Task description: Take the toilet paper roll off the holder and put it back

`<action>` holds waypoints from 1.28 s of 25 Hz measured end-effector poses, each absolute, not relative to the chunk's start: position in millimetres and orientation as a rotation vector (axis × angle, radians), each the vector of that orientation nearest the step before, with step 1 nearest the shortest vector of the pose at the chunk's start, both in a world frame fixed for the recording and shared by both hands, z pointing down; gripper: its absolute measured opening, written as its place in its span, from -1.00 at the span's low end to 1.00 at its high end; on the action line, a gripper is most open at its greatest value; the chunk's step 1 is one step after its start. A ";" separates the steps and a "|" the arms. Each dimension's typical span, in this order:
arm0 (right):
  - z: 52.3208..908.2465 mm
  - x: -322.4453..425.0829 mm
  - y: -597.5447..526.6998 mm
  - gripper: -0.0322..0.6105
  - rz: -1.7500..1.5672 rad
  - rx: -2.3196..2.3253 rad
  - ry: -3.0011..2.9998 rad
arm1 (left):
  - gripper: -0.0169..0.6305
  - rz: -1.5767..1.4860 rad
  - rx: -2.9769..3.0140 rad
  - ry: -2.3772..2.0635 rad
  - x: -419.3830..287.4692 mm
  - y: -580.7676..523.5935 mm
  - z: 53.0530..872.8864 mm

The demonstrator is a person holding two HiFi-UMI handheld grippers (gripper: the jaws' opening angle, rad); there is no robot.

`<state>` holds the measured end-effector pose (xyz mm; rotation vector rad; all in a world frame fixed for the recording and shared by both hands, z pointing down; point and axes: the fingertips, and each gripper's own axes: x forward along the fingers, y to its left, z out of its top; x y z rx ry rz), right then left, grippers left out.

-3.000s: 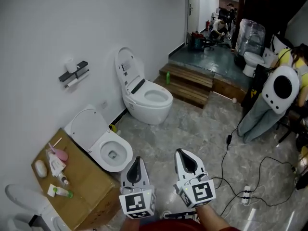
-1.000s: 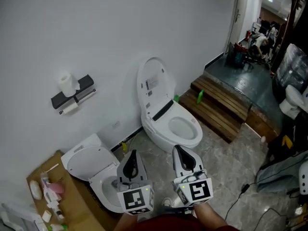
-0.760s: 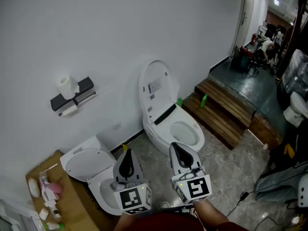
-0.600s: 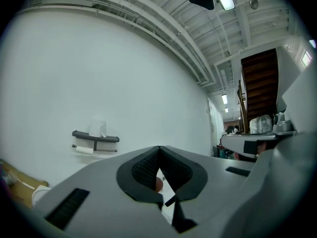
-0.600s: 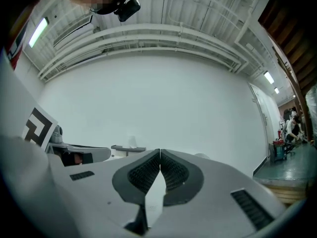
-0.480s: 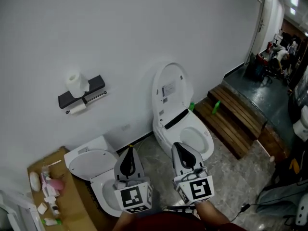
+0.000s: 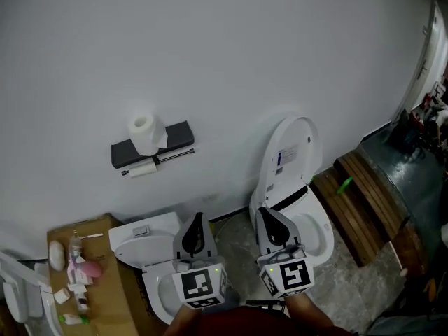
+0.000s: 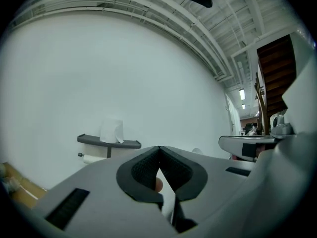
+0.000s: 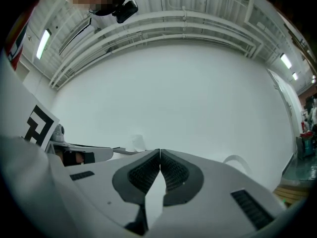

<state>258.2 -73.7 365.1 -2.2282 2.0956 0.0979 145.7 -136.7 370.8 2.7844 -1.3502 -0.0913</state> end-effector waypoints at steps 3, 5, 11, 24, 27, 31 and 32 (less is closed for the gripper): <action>362.9 248.2 -123.5 -0.84 0.094 -2.168 2.156 | -0.90 -0.073 2.753 -1.445 131.5 -181.5 369.3; 361.9 240.2 -151.5 -0.84 0.093 -2.136 2.189 | -0.90 -0.075 2.737 -1.483 123.8 -206.2 367.4; 359.6 220.6 -214.1 -0.84 0.084 -2.051 2.266 | -0.90 -0.046 2.682 -1.595 101.6 -260.7 366.1; 366.5 247.3 -328.5 -0.84 0.041 -1.825 2.447 | -0.90 -0.067 2.485 -1.858 112.4 -344.5 365.0; 367.3 266.6 -358.9 -0.84 0.028 -1.772 2.494 | -0.90 -0.064 2.428 -1.938 122.5 -364.9 366.9; 366.5 276.2 -388.3 -0.84 0.012 -1.685 2.547 | -0.90 -0.052 2.366 -2.033 130.3 -383.6 367.1; 367.1 276.8 -393.8 -0.84 0.007 -1.667 2.558 | -0.90 -0.064 2.349 -2.043 132.0 -386.4 365.6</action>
